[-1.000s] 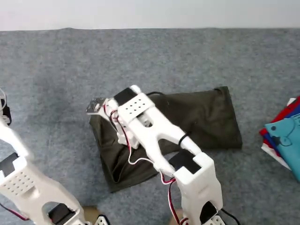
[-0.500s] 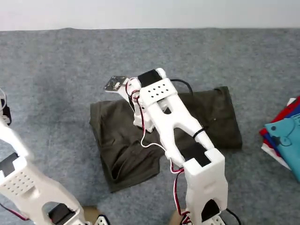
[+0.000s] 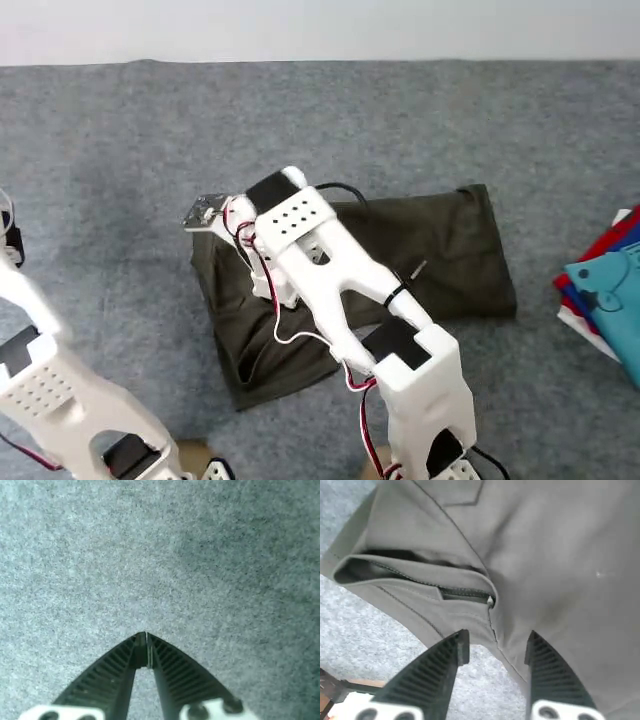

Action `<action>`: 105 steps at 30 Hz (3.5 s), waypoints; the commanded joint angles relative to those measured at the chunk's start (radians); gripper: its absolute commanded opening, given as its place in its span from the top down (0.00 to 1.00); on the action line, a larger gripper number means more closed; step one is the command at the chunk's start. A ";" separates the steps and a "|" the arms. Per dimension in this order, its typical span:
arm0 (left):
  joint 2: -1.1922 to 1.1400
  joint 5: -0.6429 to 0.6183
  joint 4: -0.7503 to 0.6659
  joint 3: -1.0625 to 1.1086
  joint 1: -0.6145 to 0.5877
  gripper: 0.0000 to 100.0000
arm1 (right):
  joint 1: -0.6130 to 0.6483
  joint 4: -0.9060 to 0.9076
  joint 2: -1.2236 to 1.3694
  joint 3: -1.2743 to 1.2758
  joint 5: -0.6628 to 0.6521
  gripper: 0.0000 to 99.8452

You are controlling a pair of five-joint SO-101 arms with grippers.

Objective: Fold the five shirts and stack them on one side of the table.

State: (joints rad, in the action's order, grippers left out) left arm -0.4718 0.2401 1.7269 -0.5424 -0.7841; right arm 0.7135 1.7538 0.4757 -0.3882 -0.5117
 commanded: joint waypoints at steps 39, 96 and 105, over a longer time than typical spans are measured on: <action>0.005 0.003 0.011 -0.004 0.074 0.99 | -0.259 0.016 0.156 -0.187 -0.132 0.99; 0.002 0.005 -0.054 -0.004 -0.005 0.99 | 0.216 -0.496 -0.331 0.675 -0.545 0.90; 0.000 0.005 -0.054 -0.004 0.000 0.99 | 0.182 -0.495 -0.340 0.638 -0.543 0.99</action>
State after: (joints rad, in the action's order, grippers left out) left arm -0.4749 0.2401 1.6886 -0.5424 -0.7841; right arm 0.9221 1.2628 0.2041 0.2885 -1.0472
